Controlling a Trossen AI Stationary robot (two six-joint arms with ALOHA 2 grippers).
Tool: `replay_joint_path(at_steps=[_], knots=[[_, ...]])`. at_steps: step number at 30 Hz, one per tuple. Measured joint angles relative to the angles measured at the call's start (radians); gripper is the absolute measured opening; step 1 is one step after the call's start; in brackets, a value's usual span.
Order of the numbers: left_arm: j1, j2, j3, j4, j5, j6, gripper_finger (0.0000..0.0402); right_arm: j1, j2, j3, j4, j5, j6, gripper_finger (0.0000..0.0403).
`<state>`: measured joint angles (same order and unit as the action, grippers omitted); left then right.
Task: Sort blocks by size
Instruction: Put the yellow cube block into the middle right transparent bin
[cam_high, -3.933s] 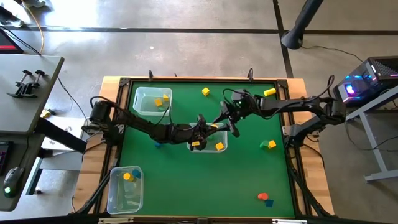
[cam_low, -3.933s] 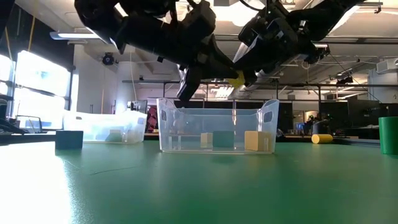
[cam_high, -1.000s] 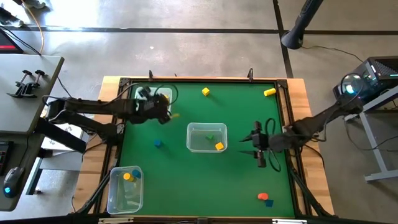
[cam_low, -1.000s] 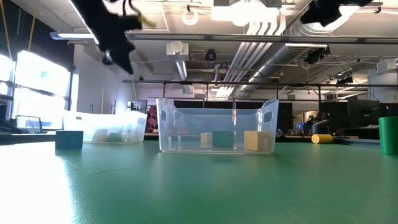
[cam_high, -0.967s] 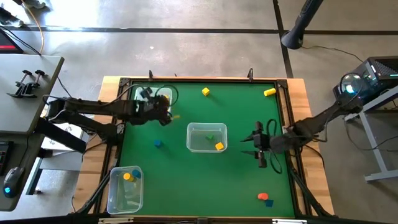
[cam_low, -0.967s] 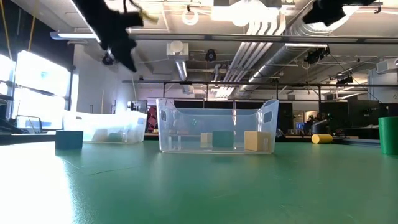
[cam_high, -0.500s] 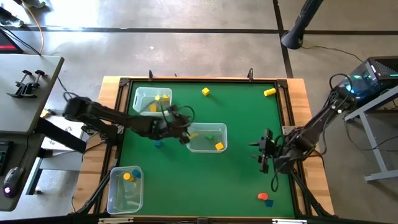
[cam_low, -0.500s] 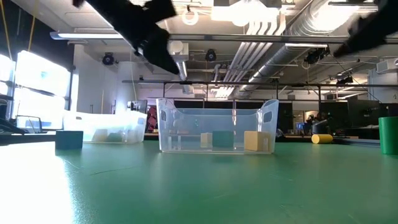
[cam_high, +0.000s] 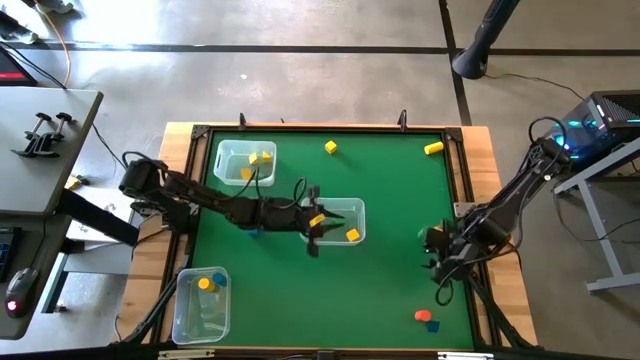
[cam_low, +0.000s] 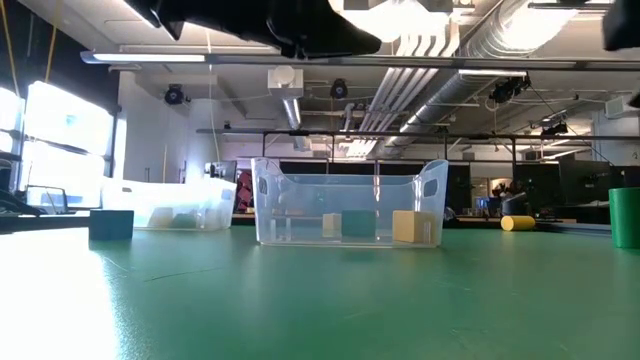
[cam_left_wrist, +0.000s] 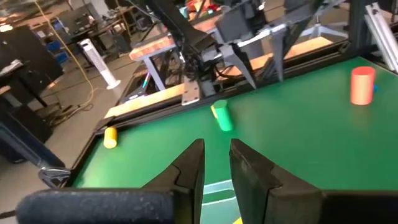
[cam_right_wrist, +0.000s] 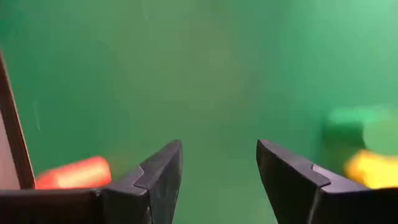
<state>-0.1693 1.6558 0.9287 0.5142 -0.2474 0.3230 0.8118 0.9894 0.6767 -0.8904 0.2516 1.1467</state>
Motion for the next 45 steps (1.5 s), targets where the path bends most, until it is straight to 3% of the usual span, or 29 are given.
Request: replay_joint_path(at_steps=[3, 8, 16, 19, 26, 32, 37, 45], knots=[[-0.014, 0.000, 0.000, -0.016, 0.000, -0.004, 0.0060, 0.000, 0.000, 0.011, -0.109, -0.123, -0.031, 0.0202], [-0.028, 0.000, 0.000, -0.058, 0.000, -0.004, 0.0060, -0.018, 0.000, 0.011, -0.257, -0.257, -0.268, 0.0202], [-0.031, 0.000, 0.000, -0.087, -0.001, -0.005, 0.0060, -0.145, 0.034, 0.010, -0.298, -0.145, -0.544, 0.0201], [-0.032, 0.000, 0.000, -0.100, -0.001, -0.007, 0.0060, -0.200, 0.066, -0.003, -0.292, -0.151, -0.608, 0.0201], [-0.035, 0.000, 0.000, -0.108, -0.001, -0.007, 0.0060, -0.324, 0.136, -0.007, -0.283, -0.150, -0.624, 0.0206], [-0.035, 0.000, 0.000, -0.125, 0.000, -0.007, 0.0060, -0.403, 0.144, -0.007, -0.278, -0.151, -0.653, 0.0242], [-0.035, 0.000, 0.000, -0.146, 0.000, -0.015, 0.0060, -0.444, 0.144, -0.016, -0.265, -0.147, -0.658, 0.0266], [-0.037, 0.000, 0.000, -0.157, 0.002, -0.025, 0.0060, -0.465, 0.179, -0.033, -0.239, -0.133, -0.623, 0.0268]])
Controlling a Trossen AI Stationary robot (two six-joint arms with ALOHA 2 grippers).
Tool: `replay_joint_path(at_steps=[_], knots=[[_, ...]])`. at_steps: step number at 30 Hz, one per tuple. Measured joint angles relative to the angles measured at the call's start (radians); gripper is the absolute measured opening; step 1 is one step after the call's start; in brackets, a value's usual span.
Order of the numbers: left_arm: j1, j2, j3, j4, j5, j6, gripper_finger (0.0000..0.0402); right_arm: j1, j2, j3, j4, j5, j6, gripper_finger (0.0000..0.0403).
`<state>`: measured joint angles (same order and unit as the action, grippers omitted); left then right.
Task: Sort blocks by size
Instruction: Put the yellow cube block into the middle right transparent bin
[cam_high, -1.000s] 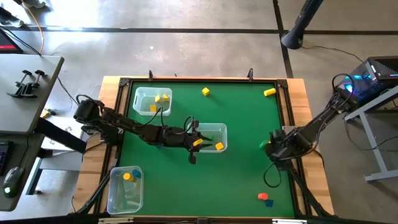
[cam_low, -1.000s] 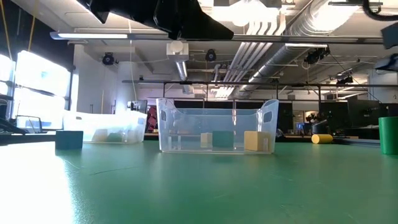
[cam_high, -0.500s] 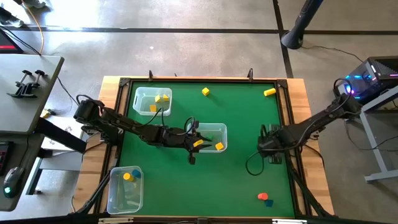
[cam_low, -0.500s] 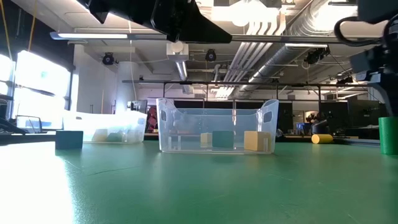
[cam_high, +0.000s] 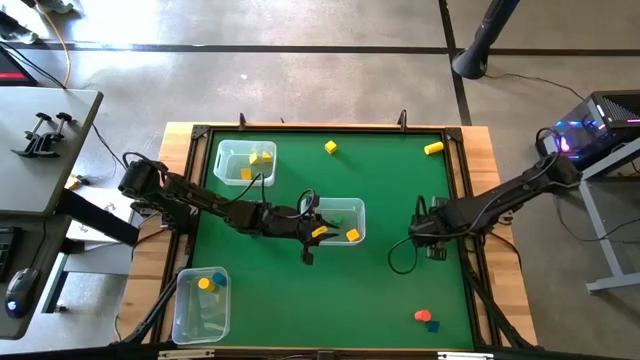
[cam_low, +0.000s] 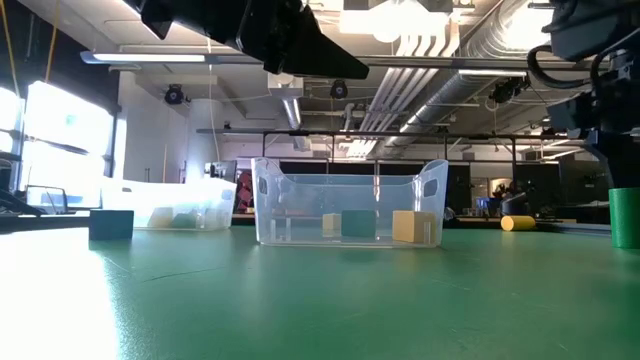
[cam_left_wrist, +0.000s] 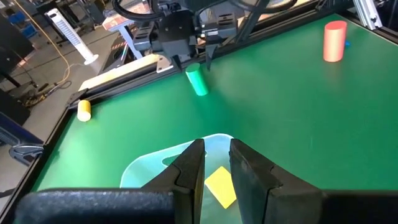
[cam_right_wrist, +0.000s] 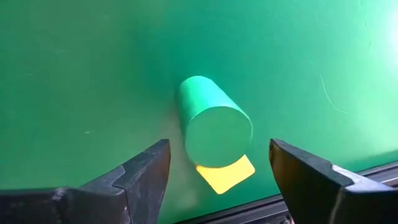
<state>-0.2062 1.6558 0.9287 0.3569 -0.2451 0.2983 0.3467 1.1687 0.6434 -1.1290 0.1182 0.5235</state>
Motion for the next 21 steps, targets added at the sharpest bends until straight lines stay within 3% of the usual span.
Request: replay_joint_path(at_steps=[15, 21], knots=[[-0.001, 0.000, 0.000, -0.002, 0.000, -0.007, 0.0060, 0.001, 0.155, -0.001, -0.006, -0.007, -0.007, 0.0268], [-0.001, 0.000, 0.000, -0.002, 0.000, -0.007, 0.0060, 0.007, 0.174, -0.050, 0.060, -0.102, 0.011, 0.0268]])
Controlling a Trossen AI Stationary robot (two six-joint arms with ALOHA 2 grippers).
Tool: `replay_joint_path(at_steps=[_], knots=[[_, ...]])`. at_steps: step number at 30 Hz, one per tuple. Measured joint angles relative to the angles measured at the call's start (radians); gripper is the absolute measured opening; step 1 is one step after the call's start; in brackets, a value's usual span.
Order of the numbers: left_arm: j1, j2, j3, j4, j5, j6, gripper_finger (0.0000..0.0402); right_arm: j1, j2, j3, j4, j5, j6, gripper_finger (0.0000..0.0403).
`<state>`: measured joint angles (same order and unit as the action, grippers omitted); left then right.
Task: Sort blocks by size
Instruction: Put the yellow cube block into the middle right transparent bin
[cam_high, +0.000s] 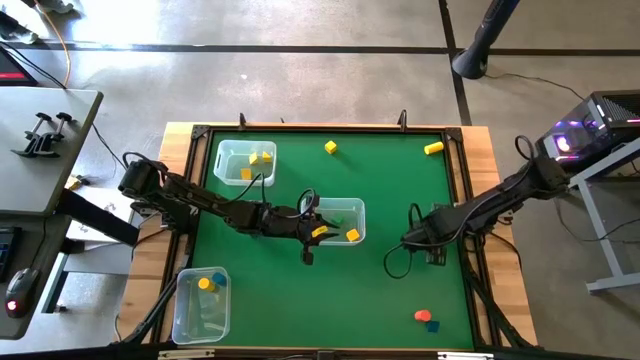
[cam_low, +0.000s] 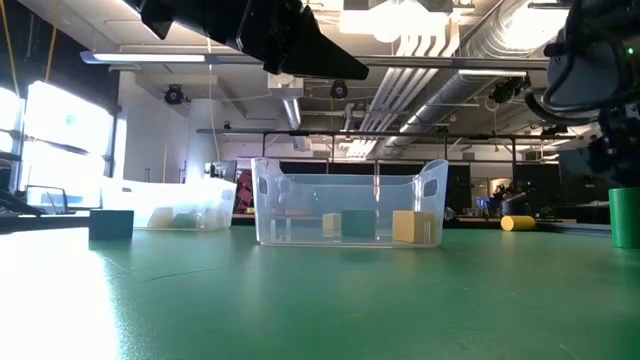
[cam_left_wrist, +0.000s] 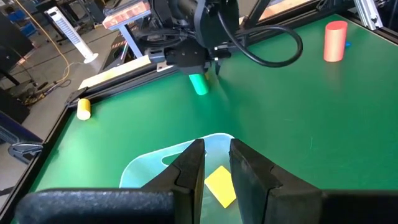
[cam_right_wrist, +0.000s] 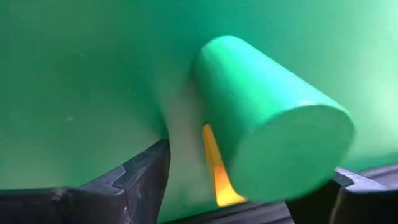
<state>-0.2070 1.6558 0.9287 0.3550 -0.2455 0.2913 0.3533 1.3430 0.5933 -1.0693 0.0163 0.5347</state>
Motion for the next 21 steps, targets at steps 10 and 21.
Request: replay_joint_path(at_steps=[10, 21], knots=[[0.000, 0.000, 0.000, 0.002, 0.000, 0.003, 0.0060, 0.077, 0.000, -0.009, 0.015, -0.040, 0.044, 0.0268], [0.000, 0.000, 0.000, 0.003, 0.000, 0.001, 0.0060, 0.141, -0.001, -0.009, 0.052, -0.154, 0.140, 0.0210]])
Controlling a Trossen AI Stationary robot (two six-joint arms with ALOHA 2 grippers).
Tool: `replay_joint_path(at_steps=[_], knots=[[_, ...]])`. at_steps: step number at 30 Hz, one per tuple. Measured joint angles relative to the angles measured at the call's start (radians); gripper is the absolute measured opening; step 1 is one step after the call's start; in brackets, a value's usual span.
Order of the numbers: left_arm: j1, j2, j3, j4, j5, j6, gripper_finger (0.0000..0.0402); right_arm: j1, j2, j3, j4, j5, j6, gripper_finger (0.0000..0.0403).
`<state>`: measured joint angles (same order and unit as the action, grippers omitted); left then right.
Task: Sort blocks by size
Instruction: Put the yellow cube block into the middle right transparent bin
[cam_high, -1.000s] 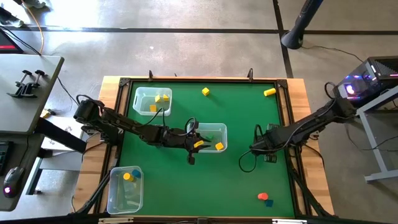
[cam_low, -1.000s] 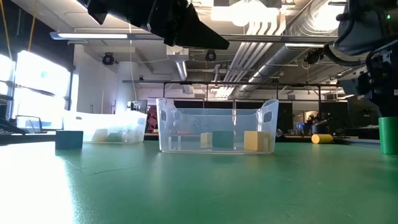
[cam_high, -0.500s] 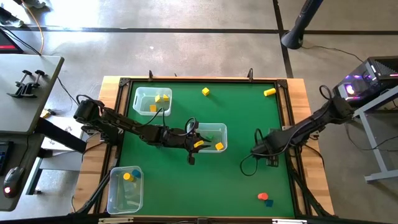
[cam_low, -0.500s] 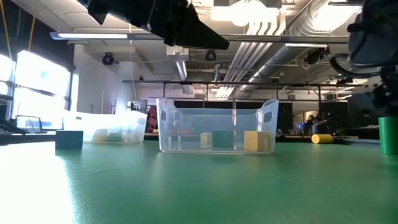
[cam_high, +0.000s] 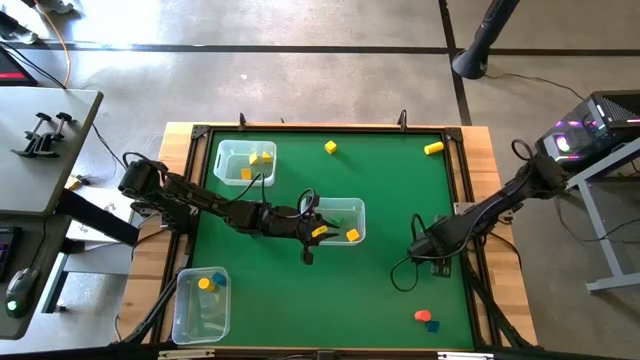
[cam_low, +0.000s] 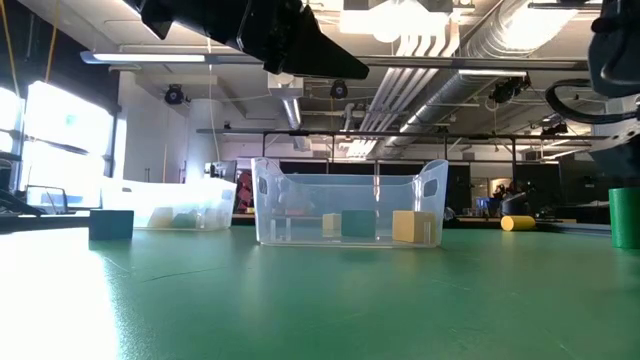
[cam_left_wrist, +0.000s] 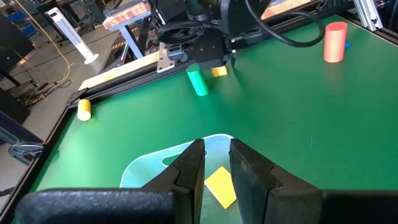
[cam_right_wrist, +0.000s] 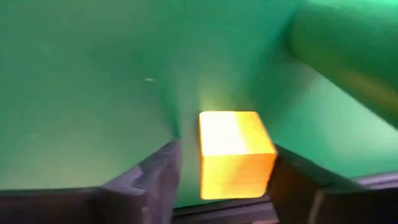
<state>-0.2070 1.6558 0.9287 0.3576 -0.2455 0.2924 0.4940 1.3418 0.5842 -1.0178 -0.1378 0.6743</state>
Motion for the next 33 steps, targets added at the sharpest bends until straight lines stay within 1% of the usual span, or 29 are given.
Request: replay_joint_path(at_steps=[4, 8, 10, 15, 19, 22, 25, 27, 30, 33], knots=[[0.000, 0.000, 0.000, 0.000, 0.000, 0.000, 0.0060, 0.007, 0.000, 0.001, 0.048, -0.035, 0.001, 0.0131], [0.000, 0.000, 0.000, 0.001, 0.000, 0.000, 0.0060, 0.006, -0.001, 0.020, 0.069, -0.059, 0.000, 0.0128], [0.000, 0.000, 0.000, 0.001, 0.000, -0.001, 0.0060, 0.006, -0.003, 0.043, 0.067, -0.088, -0.002, 0.0128], [0.000, 0.000, 0.000, 0.001, 0.000, -0.001, 0.0060, 0.006, -0.003, 0.149, 0.067, -0.106, -0.064, 0.0128], [0.000, 0.000, 0.000, 0.002, 0.000, -0.002, 0.0060, 0.006, -0.003, 0.261, 0.071, -0.055, -0.137, 0.0128], [0.000, 0.000, 0.000, 0.001, 0.000, -0.002, 0.0060, 0.006, -0.003, 0.333, 0.112, 0.034, -0.236, 0.0128], [-0.002, 0.000, 0.000, 0.001, -0.002, -0.002, 0.0060, 0.000, -0.005, 0.364, 0.223, 0.146, -0.388, 0.0128], [-0.009, 0.000, 0.000, -0.002, -0.004, -0.002, 0.0060, -0.021, -0.010, 0.351, 0.359, 0.189, -0.493, 0.0128], [-0.020, 0.000, 0.000, -0.012, -0.014, 0.005, 0.0060, -0.081, -0.014, 0.286, 0.618, 0.198, -0.630, 0.0128], [-0.035, 0.000, 0.000, -0.025, -0.072, 0.015, 0.0060, -0.163, -0.007, 0.199, 0.903, 0.202, -0.705, 0.0128]])
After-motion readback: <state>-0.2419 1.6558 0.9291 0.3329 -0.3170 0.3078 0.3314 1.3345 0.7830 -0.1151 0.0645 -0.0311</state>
